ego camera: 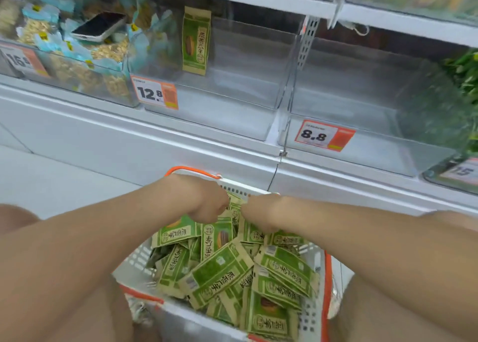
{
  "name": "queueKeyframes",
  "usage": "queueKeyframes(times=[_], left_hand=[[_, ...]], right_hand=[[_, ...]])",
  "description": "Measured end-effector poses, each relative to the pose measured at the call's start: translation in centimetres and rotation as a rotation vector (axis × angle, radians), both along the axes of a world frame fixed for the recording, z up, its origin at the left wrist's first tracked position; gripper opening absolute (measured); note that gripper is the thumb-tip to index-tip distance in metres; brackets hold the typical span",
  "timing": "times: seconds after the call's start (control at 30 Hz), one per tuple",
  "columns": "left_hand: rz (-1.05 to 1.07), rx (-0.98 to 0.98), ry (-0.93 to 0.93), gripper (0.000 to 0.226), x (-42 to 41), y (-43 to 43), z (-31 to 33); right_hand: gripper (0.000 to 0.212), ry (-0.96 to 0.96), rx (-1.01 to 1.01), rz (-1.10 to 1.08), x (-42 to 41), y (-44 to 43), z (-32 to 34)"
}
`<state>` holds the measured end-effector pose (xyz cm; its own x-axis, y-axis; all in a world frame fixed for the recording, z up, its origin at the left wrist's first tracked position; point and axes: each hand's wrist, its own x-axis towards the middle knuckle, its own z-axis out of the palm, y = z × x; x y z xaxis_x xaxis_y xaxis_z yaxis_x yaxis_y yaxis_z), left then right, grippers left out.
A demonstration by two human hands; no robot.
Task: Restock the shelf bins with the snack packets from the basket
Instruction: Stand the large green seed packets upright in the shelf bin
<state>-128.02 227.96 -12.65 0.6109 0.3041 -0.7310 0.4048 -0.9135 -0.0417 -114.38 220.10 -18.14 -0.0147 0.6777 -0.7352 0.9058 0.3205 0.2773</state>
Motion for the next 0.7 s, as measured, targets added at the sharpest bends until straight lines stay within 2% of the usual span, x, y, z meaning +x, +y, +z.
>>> queueKeyframes(times=[0.07, 0.2, 0.37, 0.47, 0.5, 0.6, 0.7], left_hand=[[-0.002, -0.009, -0.007, 0.033, 0.2, -0.1, -0.4], [0.019, 0.007, -0.019, 0.033, 0.7, 0.2, -0.5], [0.088, 0.043, -0.127, 0.037, 1.0, 1.7, 0.4], [0.175, 0.058, -0.228, 0.048, 0.9, 3.2, 1.5], [0.201, 0.049, -0.263, 0.055, 0.8, 3.7, 2.0], [0.293, -0.023, -0.369, 0.075, 0.6, 4.4, 4.3], [0.367, -0.098, -0.52, 0.068, 0.0, 5.0, 6.0]], right_hand=[[0.028, 0.053, 0.049, -0.043, 0.2, -0.2, -0.9], [0.01, 0.147, 0.156, -0.139, 1.2, 0.5, -1.9], [0.024, 0.324, 0.186, -0.258, 2.6, 2.1, -1.4], [0.01, 0.468, 0.259, -0.314, 2.6, 2.9, 0.2], [0.004, 0.523, 0.306, -0.337, 2.5, 3.0, 0.8], [0.004, 0.736, 0.516, -0.381, 1.7, 3.2, 3.6], [0.003, 0.943, 0.784, -0.37, 0.7, 3.1, 6.5]])
